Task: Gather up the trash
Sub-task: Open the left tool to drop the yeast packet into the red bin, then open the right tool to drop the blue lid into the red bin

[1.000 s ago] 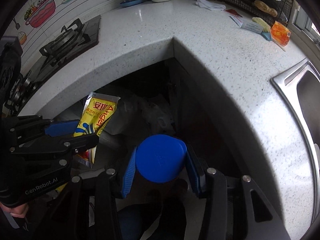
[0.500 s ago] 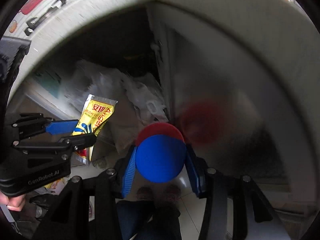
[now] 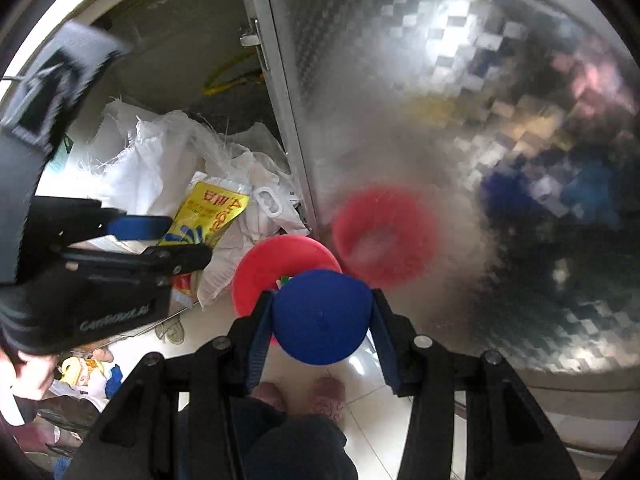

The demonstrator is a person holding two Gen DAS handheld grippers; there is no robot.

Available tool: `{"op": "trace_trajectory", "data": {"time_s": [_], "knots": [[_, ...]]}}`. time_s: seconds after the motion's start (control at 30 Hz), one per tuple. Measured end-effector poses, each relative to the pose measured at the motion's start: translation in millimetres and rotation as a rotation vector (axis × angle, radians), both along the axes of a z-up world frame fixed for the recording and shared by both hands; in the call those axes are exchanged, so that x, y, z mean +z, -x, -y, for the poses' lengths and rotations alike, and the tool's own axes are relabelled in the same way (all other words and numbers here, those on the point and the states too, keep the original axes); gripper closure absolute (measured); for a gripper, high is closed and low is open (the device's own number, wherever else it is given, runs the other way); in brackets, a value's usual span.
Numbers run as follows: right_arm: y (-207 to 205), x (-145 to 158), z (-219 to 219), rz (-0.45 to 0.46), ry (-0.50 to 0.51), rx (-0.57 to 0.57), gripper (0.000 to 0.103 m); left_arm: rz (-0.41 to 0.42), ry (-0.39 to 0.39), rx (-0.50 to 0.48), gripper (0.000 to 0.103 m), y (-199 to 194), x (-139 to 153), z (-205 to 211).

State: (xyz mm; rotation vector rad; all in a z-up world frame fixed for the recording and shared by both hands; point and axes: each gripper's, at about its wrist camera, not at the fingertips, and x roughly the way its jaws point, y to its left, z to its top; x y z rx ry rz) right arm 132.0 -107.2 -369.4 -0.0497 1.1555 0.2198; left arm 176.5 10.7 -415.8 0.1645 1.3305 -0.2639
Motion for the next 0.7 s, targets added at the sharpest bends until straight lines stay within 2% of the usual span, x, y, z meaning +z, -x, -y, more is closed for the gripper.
{"op": "trace_trajectory", "data": {"time_s": [0.1, 0.27, 0.33, 0.4, 0.53, 0.7], "knots": [[-2.5, -6.9, 3.5, -0.002, -0.001, -0.005, 0.059, 0.01, -0.011, -0.022, 0.064, -2.6, -3.3, 3.5], [-5.0, -9.9, 4.5, -0.005, -0.003, -0.002, 0.059, 0.012, -0.007, -0.002, 0.058, -6.7, -6.8, -0.5], [-3.2, -7.5, 7.1, -0.006, -0.005, 0.0, 0.059, 0.009, -0.015, -0.001, 0.04, -7.7, -8.9, -2.9], [-5.8, -10.2, 5.0, -0.008, -0.006, 0.004, 0.059, 0.014, -0.02, -0.006, 0.029, -5.5, -8.7, -5.2], [-8.3, -9.7, 4.3, -0.01, -0.004, 0.012, 0.059, 0.013, -0.048, -0.012, 0.023, -1.8, -9.6, -10.0], [-14.6, -8.4, -4.4, -0.014, -0.014, 0.036, 0.059, 0.006, -0.052, 0.021, 0.022, 3.5, -5.8, -25.4]]}}
